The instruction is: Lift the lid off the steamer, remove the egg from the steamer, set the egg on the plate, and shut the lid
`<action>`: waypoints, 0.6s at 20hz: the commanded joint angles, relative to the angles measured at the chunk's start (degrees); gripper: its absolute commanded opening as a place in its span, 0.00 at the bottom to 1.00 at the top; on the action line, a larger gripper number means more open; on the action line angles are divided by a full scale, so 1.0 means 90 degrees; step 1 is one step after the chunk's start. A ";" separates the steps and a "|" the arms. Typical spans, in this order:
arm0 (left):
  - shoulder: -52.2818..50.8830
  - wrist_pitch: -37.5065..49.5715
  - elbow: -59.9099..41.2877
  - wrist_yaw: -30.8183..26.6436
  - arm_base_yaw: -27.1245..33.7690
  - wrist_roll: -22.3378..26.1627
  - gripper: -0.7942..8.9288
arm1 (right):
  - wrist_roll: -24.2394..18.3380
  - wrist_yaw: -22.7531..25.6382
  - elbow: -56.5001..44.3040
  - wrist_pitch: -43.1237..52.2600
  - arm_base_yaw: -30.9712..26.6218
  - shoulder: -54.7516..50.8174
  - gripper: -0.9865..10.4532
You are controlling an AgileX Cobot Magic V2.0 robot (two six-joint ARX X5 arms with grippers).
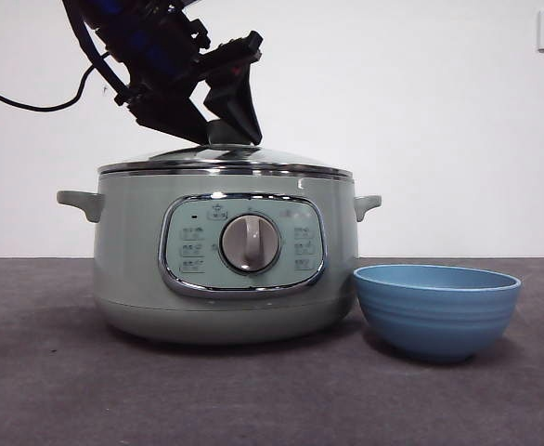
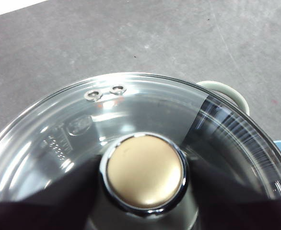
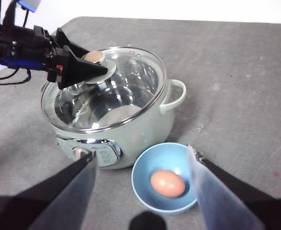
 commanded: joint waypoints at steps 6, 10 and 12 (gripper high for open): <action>-0.0350 0.0075 -0.0063 -0.0022 0.0000 0.0007 0.61 | -0.0049 -0.0005 -0.0017 -0.0070 0.0010 0.0000 0.37; -0.1059 -0.0469 -0.0063 0.0049 -0.0019 0.0007 0.61 | -0.0051 -0.0005 -0.0017 -0.0206 0.0010 0.0000 0.37; -0.1600 -0.1059 -0.0063 0.0338 -0.0019 -0.0046 0.60 | -0.0051 -0.0010 -0.0017 -0.0289 0.0010 0.0000 0.37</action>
